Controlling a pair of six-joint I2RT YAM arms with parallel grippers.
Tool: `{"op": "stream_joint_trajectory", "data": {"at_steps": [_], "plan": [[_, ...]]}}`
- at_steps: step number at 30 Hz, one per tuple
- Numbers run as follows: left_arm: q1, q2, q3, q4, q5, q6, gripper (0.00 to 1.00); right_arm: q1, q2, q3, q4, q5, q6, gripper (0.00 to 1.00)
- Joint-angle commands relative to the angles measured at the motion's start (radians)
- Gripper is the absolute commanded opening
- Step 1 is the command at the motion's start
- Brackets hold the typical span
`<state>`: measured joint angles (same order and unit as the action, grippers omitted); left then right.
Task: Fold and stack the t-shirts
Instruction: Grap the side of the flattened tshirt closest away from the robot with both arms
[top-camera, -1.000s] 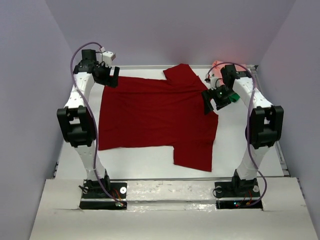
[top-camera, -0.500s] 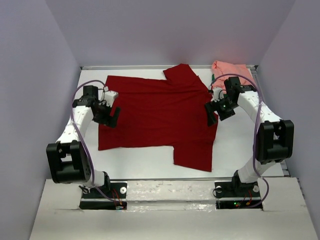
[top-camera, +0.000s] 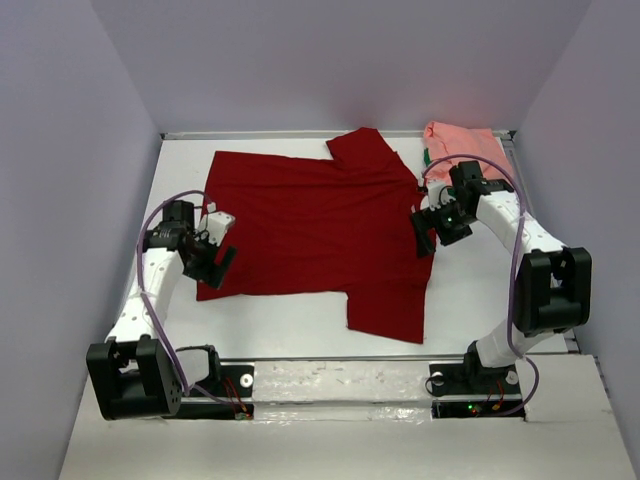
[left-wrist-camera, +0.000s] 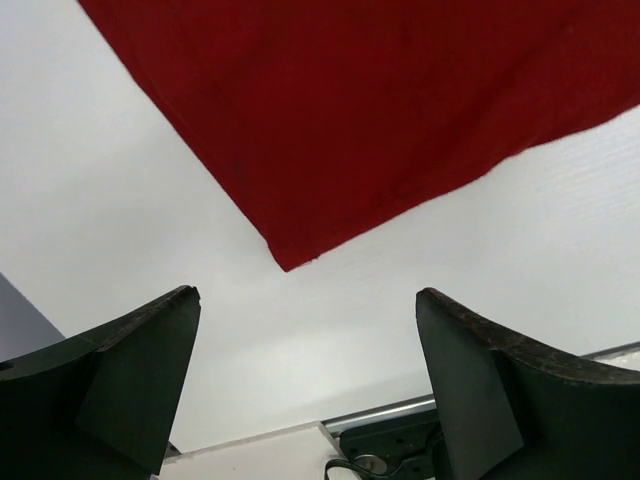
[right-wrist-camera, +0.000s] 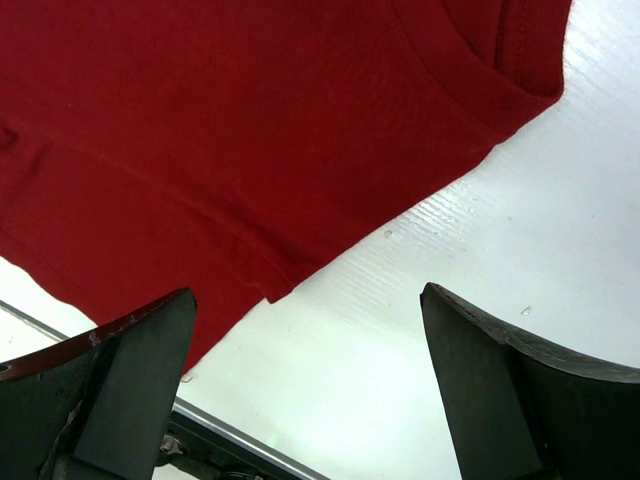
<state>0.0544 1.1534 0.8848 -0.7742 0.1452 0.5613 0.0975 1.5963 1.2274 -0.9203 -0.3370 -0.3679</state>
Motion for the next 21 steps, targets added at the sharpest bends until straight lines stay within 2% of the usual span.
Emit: {"op": "stream_joint_trajectory", "data": {"at_steps": [1,6,11,15,21], "plan": [[0.007,-0.012,-0.032,-0.08,0.042,0.029,0.99,-0.005,-0.053,-0.006,0.052,0.02,-0.017,1.0],[0.016,0.06,-0.037,-0.068,0.007,0.0,0.99,-0.005,-0.064,-0.009,0.072,0.015,-0.031,1.0],[0.016,0.184,0.02,-0.086,0.045,-0.012,0.98,-0.005,-0.041,0.01,0.08,0.009,-0.052,1.0],[0.016,0.267,0.048,-0.051,0.013,-0.023,0.98,-0.005,-0.033,0.024,0.083,0.006,-0.072,1.0],[0.018,0.331,0.077,-0.019,-0.004,-0.047,0.96,-0.005,-0.045,0.027,0.084,0.007,-0.085,1.0]]}}
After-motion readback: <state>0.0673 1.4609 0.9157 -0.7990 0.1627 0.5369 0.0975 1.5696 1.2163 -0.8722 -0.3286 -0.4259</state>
